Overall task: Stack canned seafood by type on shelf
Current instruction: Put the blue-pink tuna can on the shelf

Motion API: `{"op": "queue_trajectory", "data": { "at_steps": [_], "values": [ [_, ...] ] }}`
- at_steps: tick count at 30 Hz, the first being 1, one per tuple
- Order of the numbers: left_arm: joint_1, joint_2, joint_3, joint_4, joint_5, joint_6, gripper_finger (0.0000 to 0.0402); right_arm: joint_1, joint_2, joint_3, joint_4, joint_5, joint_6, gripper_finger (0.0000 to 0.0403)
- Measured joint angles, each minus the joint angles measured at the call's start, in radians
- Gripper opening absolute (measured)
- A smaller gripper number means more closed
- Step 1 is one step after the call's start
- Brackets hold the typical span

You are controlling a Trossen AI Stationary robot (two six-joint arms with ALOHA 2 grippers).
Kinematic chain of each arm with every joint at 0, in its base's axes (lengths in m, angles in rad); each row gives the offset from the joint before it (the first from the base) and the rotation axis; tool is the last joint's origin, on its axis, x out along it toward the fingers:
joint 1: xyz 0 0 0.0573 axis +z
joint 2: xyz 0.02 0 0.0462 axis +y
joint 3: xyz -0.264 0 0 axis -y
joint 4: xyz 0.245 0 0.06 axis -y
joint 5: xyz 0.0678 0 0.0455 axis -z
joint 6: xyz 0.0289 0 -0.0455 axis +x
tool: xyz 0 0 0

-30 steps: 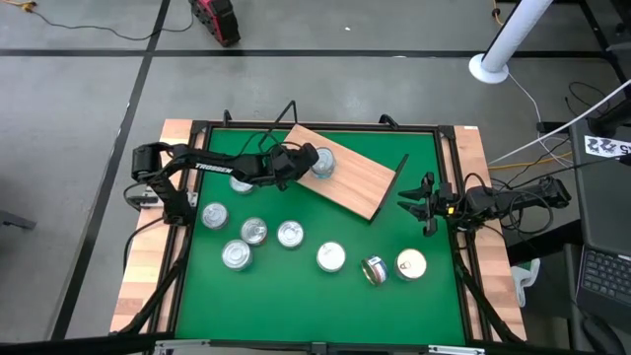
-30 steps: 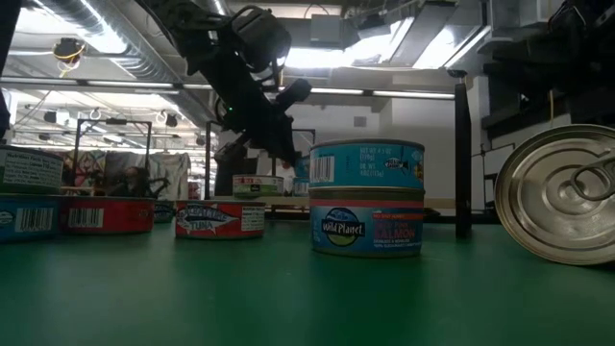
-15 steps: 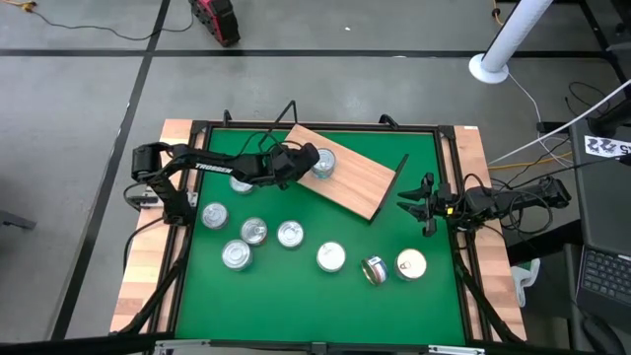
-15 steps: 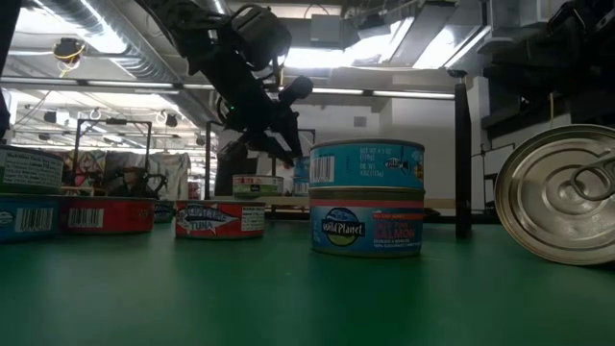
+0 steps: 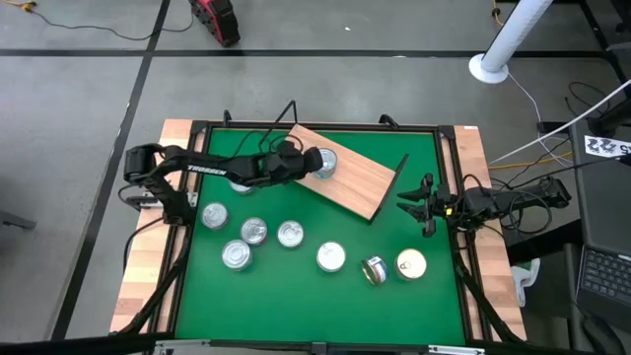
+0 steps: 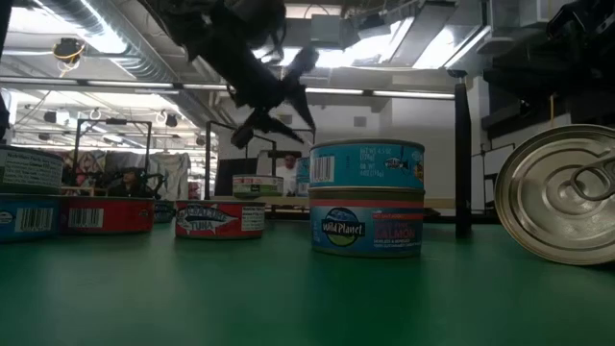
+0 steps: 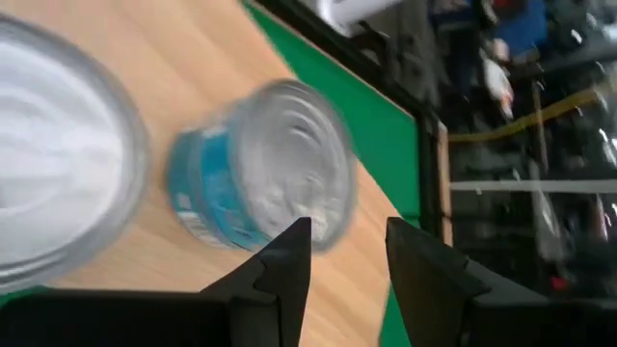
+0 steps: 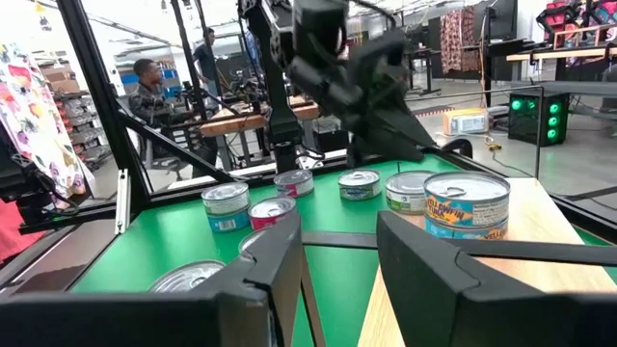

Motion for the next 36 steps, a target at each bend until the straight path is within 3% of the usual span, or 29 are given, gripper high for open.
{"op": "queue_trajectory", "data": {
  "at_steps": [9, 19, 22, 31, 36],
  "values": [
    [-0.093, -0.048, 0.0, -0.007, 0.014, 0.172, 0.013, 0.0, 0.0, 0.0, 0.0, -0.03, 0.0, 0.0136],
    [-0.17, -0.051, 0.0, -0.006, 0.015, 0.497, 0.013, 0.0, 0.0, 0.0, 0.006, -0.079, 0.087, 0.0145],
    [-0.18, -0.059, 0.0, -0.003, 0.042, 0.581, 0.0129, 0.0, 0.0, 0.0, 0.006, -0.097, 0.16, 0.0176],
    [-0.18, -0.1, 0.0, -0.036, 0.136, 0.852, 0.0129, 0.0, 0.0, 0.0, 0.098, -0.097, 0.317, 0.0316],
    [-0.171, -0.163, 0.0, -0.148, 0.137, 0.971, 0.0129, 0.0, 0.016, 0.02, 0.148, -0.132, 0.319, 0.0351]
  ]
}}
